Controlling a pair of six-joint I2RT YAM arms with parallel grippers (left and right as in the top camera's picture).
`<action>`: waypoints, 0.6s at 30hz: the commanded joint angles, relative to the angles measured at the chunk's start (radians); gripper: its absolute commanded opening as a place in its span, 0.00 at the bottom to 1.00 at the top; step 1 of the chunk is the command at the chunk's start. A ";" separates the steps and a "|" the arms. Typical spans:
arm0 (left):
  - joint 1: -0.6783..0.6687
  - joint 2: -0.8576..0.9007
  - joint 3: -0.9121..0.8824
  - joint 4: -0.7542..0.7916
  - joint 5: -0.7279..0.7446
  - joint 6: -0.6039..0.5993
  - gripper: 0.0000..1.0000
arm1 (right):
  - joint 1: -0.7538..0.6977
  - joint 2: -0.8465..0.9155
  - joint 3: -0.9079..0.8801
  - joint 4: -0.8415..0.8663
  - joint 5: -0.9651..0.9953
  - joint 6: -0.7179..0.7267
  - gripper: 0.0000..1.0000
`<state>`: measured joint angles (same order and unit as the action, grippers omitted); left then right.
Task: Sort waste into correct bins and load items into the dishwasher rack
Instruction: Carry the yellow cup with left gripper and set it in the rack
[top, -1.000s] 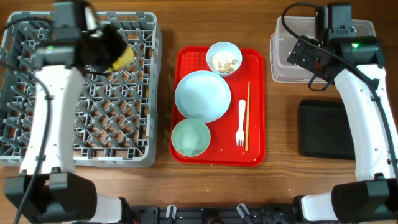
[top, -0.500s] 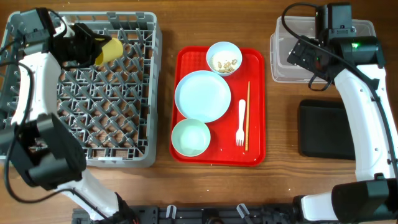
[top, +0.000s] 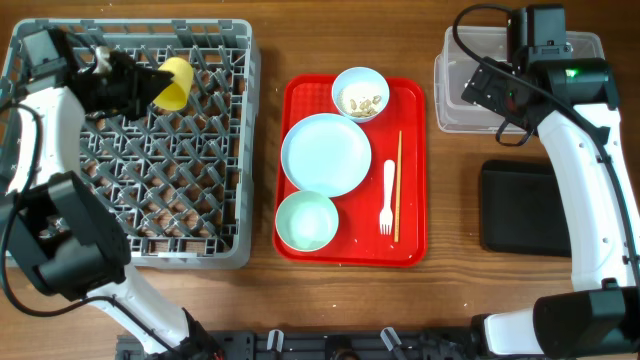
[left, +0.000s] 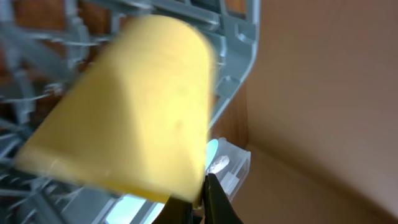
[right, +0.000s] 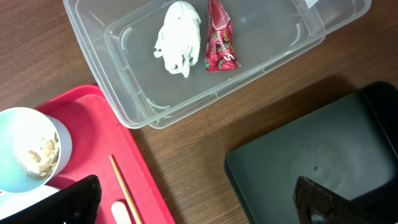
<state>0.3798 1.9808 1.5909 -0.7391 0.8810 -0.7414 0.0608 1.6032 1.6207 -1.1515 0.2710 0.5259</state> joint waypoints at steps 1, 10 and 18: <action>0.063 0.016 0.012 -0.061 -0.043 0.097 0.04 | 0.003 -0.023 -0.004 0.000 0.021 -0.010 1.00; 0.160 0.013 0.012 -0.208 -0.071 0.225 0.04 | 0.003 -0.023 -0.004 0.017 0.021 -0.010 1.00; 0.212 -0.127 0.014 -0.267 -0.166 0.267 0.04 | 0.003 -0.023 -0.004 0.018 0.021 -0.010 1.00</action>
<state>0.5655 1.9682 1.6001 -0.9909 0.8032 -0.5110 0.0608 1.6032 1.6203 -1.1366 0.2710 0.5259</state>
